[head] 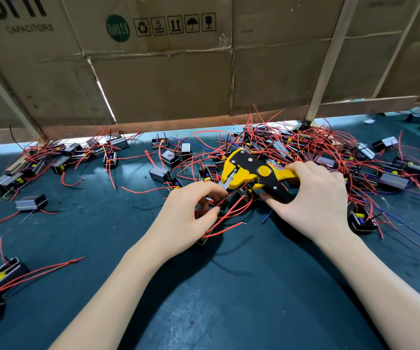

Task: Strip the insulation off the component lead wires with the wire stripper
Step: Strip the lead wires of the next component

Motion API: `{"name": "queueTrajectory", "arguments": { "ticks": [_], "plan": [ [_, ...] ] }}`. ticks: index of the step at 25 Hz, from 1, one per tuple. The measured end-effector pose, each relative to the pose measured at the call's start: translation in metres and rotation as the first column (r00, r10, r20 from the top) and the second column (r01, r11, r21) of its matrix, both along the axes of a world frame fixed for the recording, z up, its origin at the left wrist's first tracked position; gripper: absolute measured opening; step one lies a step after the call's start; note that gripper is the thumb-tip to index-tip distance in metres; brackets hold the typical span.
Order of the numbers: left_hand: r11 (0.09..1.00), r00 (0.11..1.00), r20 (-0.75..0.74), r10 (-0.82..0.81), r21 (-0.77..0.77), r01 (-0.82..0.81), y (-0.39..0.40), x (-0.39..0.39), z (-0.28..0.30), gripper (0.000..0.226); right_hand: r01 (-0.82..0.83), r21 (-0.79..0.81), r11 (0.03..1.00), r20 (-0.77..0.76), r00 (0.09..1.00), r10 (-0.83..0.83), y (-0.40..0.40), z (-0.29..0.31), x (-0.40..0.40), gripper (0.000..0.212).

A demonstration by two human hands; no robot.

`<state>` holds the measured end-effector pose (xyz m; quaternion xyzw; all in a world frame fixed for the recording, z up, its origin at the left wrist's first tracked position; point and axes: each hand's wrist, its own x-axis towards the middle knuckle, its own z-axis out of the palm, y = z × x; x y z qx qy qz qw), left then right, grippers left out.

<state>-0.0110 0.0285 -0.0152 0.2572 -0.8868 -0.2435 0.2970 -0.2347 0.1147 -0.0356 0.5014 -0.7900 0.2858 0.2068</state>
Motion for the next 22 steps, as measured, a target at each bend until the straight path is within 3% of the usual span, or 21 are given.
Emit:
{"name": "queueTrajectory", "arguments": {
  "ticks": [9, 22],
  "plan": [
    [0.999, 0.999, -0.04, 0.036, -0.008, -0.037, -0.001, 0.0003, -0.0017, 0.018, 0.008, -0.014, 1.0, -0.014, 1.0, -0.009, 0.0006, -0.0002, 0.0002, 0.055],
    [0.977, 0.98, -0.166, 0.111, 0.199, -0.077, 0.0008, 0.0004, 0.0015, 0.012, 0.016, -0.013, 1.0, -0.008, 1.0, -0.016, 0.0008, -0.0012, -0.0005, 0.056]
  ]
}}
